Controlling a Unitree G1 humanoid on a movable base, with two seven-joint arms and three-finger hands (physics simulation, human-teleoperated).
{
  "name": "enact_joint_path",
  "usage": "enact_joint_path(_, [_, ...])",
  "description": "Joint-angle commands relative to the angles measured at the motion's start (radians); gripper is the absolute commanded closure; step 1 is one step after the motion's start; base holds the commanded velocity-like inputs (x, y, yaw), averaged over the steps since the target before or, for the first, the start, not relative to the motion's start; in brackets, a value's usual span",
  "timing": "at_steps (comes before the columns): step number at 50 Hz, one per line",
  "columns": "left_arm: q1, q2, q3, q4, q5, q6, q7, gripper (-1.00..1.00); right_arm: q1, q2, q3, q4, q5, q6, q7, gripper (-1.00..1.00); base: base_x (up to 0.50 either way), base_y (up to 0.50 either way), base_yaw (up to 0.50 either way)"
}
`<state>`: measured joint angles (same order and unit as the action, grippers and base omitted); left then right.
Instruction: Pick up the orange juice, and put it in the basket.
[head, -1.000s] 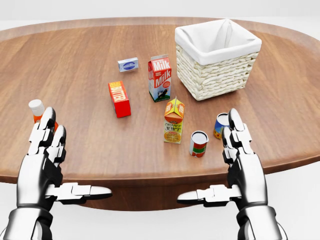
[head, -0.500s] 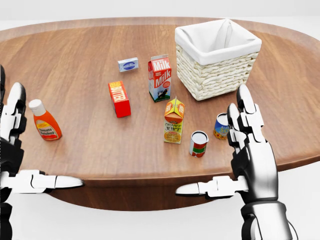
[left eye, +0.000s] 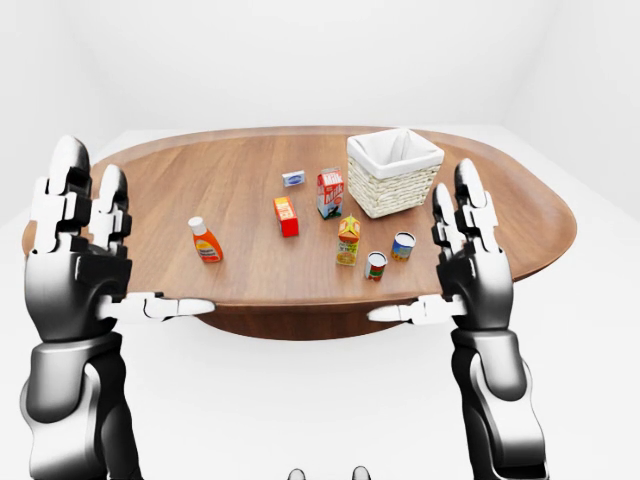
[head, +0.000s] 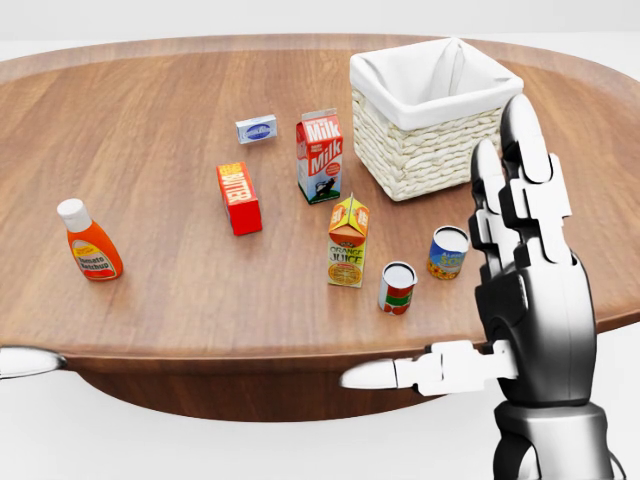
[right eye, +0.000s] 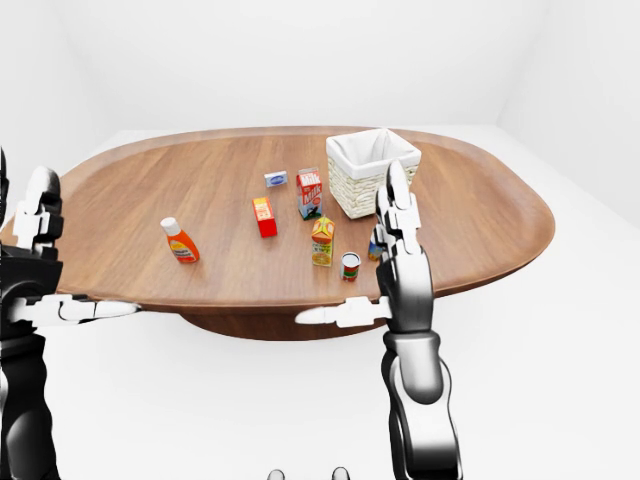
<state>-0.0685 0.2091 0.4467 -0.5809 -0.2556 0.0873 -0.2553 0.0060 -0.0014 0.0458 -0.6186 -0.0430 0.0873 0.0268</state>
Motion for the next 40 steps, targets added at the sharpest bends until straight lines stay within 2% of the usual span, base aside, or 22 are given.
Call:
enact_joint_path(1, [-0.01, 0.033, 0.077, -0.008, -0.07, 0.0, 0.011, -1.0, -0.004, 0.003, 0.037, -0.108, -0.041, 0.0, 0.006, -1.0, 0.0, 0.0, 0.0])
enact_joint_path(6, [-0.008, 0.046, 0.089, 0.003, -0.082, 0.0, 0.017, -1.0, -0.019, 0.005, 0.033, -0.136, -0.049, 0.0, 0.006, -1.0, 0.0, 0.0, 0.0])
enact_joint_path(23, [0.011, 0.029, 0.069, 0.014, -0.096, 0.0, 0.031, -1.0, -0.041, 0.004, 0.025, -0.172, -0.064, 0.0, -0.004, -1.0, 0.0, 0.0, 0.0])
enact_joint_path(40, [0.011, 0.027, 0.067, 0.016, -0.089, 0.0, 0.03, -1.0, -0.033, 0.005, 0.039, -0.168, -0.093, 0.0, 0.0, -1.0, 0.25, -0.41, 0.0])
